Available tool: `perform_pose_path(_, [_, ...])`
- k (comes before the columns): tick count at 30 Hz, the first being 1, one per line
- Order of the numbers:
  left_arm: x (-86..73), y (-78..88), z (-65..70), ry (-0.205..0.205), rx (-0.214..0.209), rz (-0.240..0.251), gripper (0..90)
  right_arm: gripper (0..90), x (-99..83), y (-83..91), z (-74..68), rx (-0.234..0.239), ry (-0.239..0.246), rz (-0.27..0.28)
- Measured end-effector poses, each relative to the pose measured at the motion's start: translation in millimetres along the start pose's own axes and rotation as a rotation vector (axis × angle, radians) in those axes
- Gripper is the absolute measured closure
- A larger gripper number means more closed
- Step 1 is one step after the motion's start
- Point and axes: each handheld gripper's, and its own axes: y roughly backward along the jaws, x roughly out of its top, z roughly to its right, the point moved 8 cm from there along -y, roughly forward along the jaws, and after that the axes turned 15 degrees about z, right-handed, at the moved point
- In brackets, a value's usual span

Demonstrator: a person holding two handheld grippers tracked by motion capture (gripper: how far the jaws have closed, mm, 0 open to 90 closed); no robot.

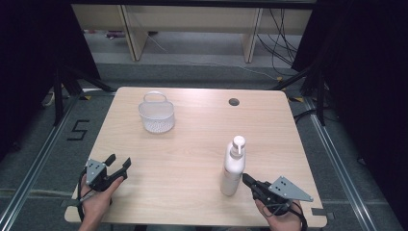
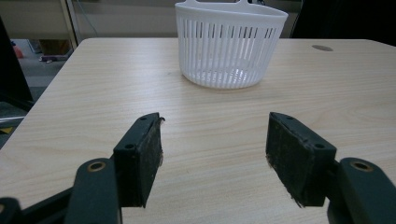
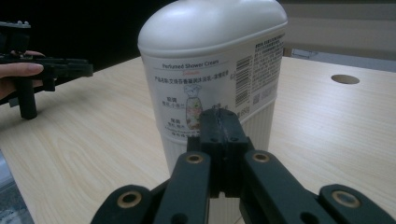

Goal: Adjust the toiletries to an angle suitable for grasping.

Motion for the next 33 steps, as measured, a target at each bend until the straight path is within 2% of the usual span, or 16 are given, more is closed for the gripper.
perform_pose_path(5, [-0.1, 0.0, 0.4, -0.001, -0.002, -0.001, 35.3, 90.0, -0.8, 0.2, -3.4, -0.003, -0.009, -0.021])
perform_pose_path(10, [-0.2, 0.1, 0.6, -0.003, -0.005, -0.001, 35.1, 90.0, -1.5, -3.2, -13.9, 0.035, -0.011, -0.032])
perform_pose_path(11, [-0.2, 0.1, 0.8, -0.003, -0.004, -0.002, 35.1, 90.0, -1.3, -3.5, -12.7, 0.027, 0.021, -0.041])
perform_pose_path(12, [-0.2, 0.4, 0.8, -0.002, -0.002, -0.004, 35.1, 90.0, -2.0, -5.7, -17.3, 0.037, -0.003, -0.041])
perform_pose_path(13, [-0.3, 0.4, 1.0, -0.001, -0.003, -0.004, 35.0, 90.0, -1.8, -6.8, -17.3, 0.037, 0.018, -0.045])
perform_pose_path(16, [-0.6, 0.4, 1.1, -0.002, -0.005, -0.008, 35.1, 90.0, -3.2, -13.2, -25.0, 0.056, 0.014, -0.059])
perform_pose_path(18, [-0.5, -0.4, 1.2, 0.000, -0.009, -0.001, 35.1, 90.0, -3.7, -14.8, -27.1, 0.047, 0.010, -0.062])
perform_pose_path(19, [-0.4, -0.4, 1.3, 0.001, -0.010, 0.000, 35.0, 90.0, -4.7, -18.8, -31.9, 0.073, 0.010, -0.077])
perform_pose_path(21, [-0.4, 0.2, 1.3, 0.003, -0.008, -0.004, 35.0, 90.0, -4.1, -22.2, -32.7, 0.075, 0.030, -0.064])
perform_pose_path(22, [-0.4, 0.2, 1.2, 0.003, -0.008, -0.004, 34.9, 90.0, -5.0, -26.5, -38.5, 0.083, 0.020, -0.073])
perform_pose_path(24, [-0.4, 0.3, 1.2, 0.004, -0.007, -0.006, 34.9, 90.0, -4.0, -32.7, -41.7, 0.110, 0.053, -0.057])
perform_pose_path(25, [-0.4, 0.3, 1.1, 0.005, -0.007, -0.005, 34.8, 90.0, -5.2, -33.5, -44.5, 0.105, 0.046, -0.078])
perform_pose_path(28, [-0.6, 0.3, 1.0, 0.008, -0.006, -0.008, 34.9, 90.0, -5.9, -39.1, -50.5, 0.109, 0.037, -0.083])
perform_pose_path(30, [-0.5, 0.4, 1.0, 0.008, -0.006, -0.008, 34.8, 90.0, -5.3, -44.7, -52.7, 0.120, 0.050, -0.073])
perform_pose_path(32, [-0.4, 0.5, 1.2, 0.011, -0.006, -0.006, 34.7, 90.0, -4.9, -50.4, -53.8, 0.098, 0.063, -0.072])
perform_pose_path(33, [-0.4, 0.6, 1.1, 0.012, -0.006, -0.006, 34.7, 90.0, -5.9, -52.7, -55.9, 0.094, 0.046, -0.082])
